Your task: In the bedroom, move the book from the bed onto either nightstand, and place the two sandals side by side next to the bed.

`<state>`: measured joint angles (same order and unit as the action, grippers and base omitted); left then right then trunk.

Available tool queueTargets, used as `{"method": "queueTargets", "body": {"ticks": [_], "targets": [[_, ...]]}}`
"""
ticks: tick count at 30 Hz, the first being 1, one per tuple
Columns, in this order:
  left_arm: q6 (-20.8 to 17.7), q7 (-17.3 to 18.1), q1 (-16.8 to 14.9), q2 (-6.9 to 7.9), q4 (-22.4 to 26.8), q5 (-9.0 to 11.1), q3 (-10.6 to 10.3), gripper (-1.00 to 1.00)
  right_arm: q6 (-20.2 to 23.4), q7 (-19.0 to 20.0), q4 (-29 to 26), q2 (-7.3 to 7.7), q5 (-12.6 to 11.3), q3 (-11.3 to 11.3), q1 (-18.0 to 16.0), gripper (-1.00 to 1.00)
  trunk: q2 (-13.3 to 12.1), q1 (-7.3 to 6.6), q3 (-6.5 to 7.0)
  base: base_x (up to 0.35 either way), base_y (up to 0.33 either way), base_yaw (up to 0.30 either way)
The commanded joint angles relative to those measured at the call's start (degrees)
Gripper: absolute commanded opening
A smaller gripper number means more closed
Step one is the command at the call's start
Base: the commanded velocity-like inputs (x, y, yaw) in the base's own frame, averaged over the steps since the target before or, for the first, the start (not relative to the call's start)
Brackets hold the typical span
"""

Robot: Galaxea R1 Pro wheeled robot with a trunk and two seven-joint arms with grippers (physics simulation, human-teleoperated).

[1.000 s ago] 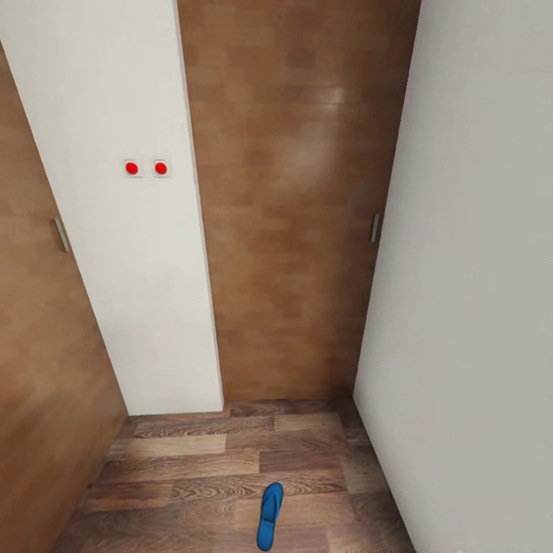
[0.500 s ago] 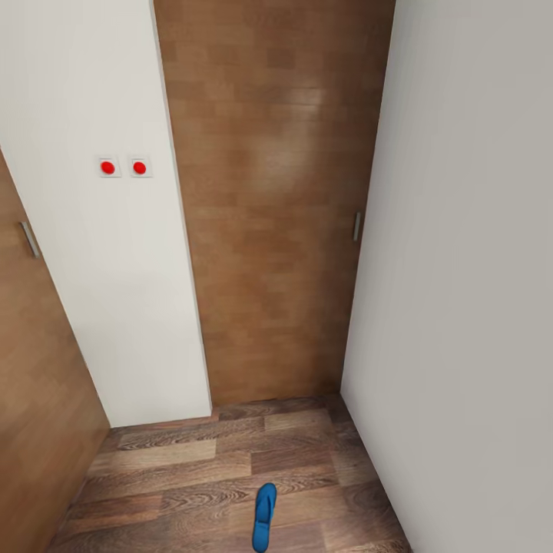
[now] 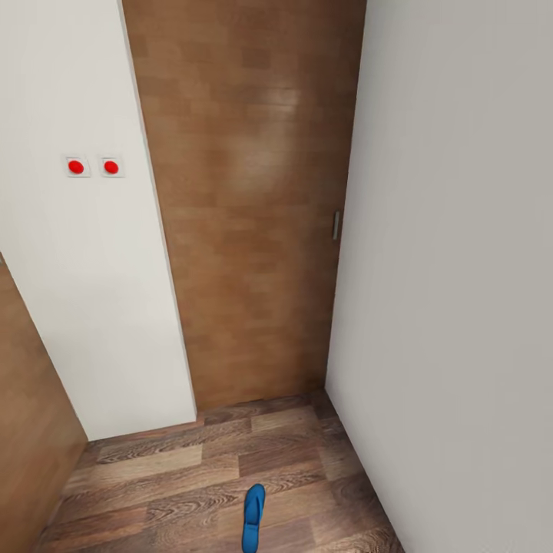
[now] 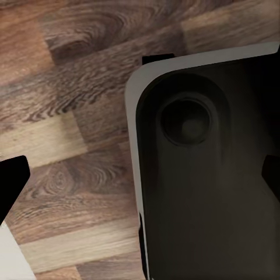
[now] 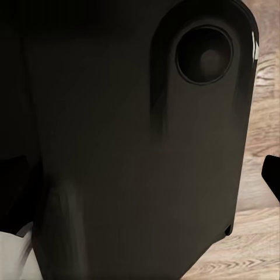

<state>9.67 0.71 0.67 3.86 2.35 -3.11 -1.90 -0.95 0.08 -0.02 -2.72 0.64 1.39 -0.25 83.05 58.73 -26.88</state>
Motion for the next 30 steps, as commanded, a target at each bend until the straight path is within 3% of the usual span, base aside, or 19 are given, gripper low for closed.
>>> {"method": "queueTargets", "body": {"ticks": [1, 30], "targets": [[0.1, 0.0, 0.0, 0.02, 0.1, -0.3, -0.1, 1.0, -0.1, 0.0, 0.0, -0.01, 0.1, 0.1, 0.0, 1.0, 0.0, 0.0, -0.04, 0.0, 0.003, -0.176], [0.1, 0.0, 0.0, 0.01, 0.1, -0.3, -0.1, 1.0, -0.1, 0.0, 0.0, -0.01, 0.1, 0.2, 0.0, 1.0, 0.0, 0.0, -0.04, 0.0, 0.081, -0.176]]}}
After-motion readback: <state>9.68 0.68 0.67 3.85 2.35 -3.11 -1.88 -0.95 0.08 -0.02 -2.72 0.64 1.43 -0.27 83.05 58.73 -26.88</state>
